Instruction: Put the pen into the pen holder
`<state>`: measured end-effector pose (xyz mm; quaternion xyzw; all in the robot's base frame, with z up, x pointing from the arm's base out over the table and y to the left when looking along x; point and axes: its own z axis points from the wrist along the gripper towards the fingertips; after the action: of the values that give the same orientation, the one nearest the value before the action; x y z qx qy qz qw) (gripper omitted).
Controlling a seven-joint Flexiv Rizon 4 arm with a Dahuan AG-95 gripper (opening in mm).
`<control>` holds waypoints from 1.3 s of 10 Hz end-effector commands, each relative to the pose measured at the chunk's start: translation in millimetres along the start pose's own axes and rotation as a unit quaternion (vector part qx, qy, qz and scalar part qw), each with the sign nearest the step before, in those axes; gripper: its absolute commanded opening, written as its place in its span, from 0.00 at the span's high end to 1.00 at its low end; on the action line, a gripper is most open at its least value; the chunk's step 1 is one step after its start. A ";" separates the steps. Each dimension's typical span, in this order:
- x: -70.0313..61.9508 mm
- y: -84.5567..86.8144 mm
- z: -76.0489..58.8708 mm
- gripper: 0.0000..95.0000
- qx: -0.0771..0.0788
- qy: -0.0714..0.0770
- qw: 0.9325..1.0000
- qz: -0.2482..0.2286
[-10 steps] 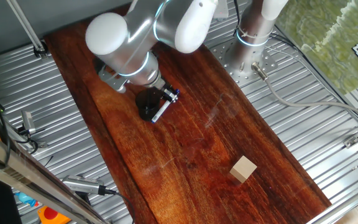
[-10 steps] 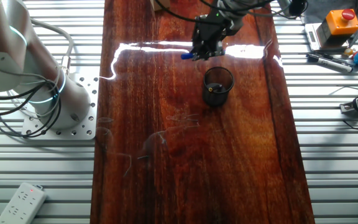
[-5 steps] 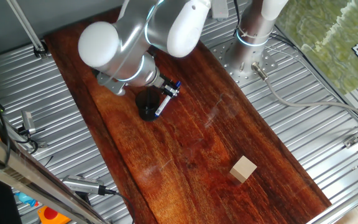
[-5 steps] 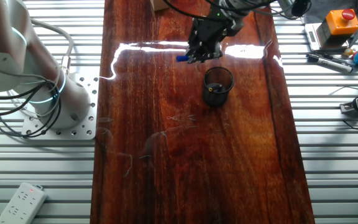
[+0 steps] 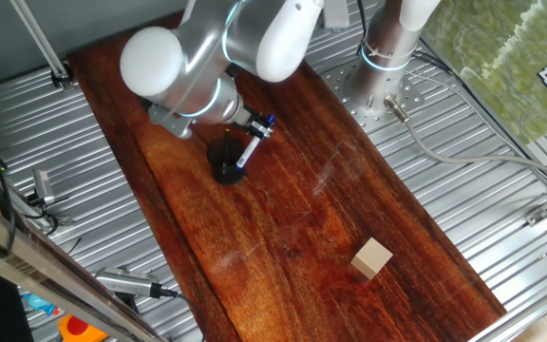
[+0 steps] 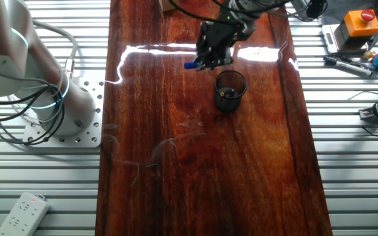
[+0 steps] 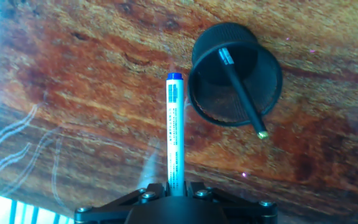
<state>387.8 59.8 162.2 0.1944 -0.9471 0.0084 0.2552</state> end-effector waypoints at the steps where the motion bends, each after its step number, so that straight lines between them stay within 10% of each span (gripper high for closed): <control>1: 0.9 -7.3 -4.8 1.00 0.002 0.006 1.000 -0.005; 8: -15.1 -46.4 -1.1 1.00 0.007 0.010 0.999 -0.036; 13: -27.1 -56.3 6.9 1.00 0.041 0.028 0.997 -0.056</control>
<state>426.7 17.0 137.9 0.2568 -0.9262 0.0383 0.2732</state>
